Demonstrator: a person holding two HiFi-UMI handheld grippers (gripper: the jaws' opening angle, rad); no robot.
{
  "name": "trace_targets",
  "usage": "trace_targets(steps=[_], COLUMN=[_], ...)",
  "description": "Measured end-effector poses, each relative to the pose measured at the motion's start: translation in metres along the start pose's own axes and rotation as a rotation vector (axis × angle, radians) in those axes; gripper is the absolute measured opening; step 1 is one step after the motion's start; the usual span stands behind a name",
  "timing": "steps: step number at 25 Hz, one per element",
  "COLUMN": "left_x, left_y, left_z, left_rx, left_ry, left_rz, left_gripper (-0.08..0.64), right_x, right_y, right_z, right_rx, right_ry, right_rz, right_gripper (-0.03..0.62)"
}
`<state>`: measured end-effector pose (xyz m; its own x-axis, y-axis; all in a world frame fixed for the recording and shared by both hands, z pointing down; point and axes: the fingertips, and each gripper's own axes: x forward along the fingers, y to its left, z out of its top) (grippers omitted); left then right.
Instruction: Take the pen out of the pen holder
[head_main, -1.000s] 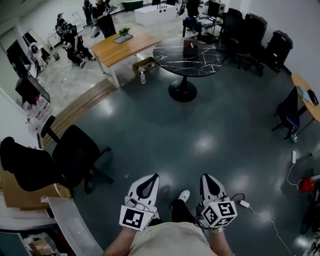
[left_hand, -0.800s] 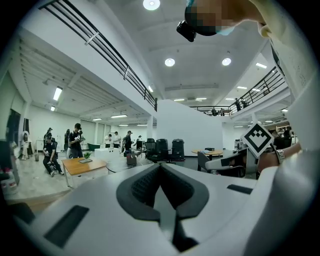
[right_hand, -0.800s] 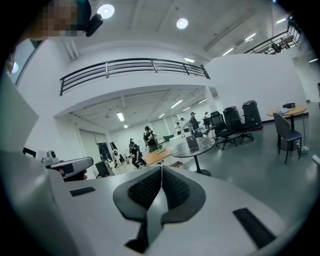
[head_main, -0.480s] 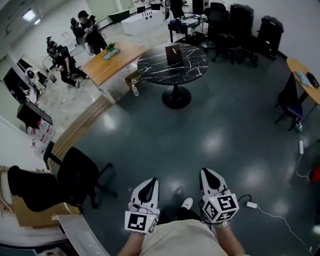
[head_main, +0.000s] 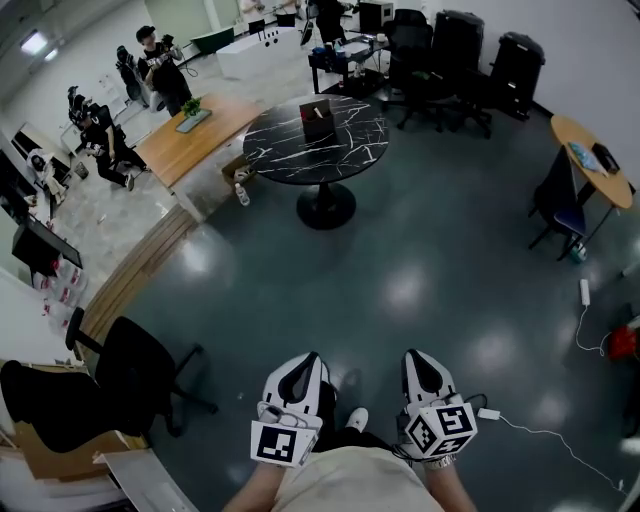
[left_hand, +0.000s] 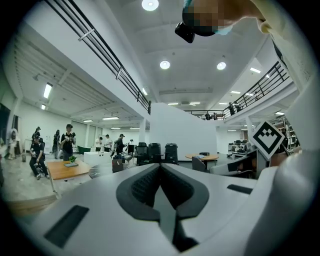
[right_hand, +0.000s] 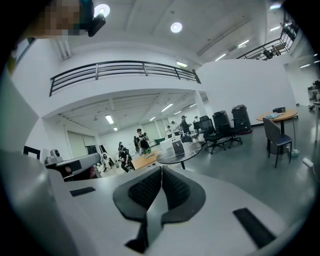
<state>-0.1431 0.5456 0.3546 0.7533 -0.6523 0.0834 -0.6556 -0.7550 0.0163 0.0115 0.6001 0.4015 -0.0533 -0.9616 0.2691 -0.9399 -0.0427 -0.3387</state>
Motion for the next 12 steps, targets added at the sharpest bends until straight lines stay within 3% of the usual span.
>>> trace_targets(steps=[8, 12], left_x=[0.104, 0.142], left_y=[0.016, 0.037], left_z=[0.014, 0.013], left_rx=[-0.065, -0.077], left_ry=[-0.081, -0.073], left_rz=[-0.123, -0.201], left_gripper=[0.012, 0.012], right_x=[0.056, 0.095], right_y=[-0.036, -0.038], right_z=[0.032, 0.05], right_rx=[-0.004, -0.014], right_ry=[-0.004, -0.01], right_rz=[-0.1, -0.15], right_gripper=[0.018, 0.018])
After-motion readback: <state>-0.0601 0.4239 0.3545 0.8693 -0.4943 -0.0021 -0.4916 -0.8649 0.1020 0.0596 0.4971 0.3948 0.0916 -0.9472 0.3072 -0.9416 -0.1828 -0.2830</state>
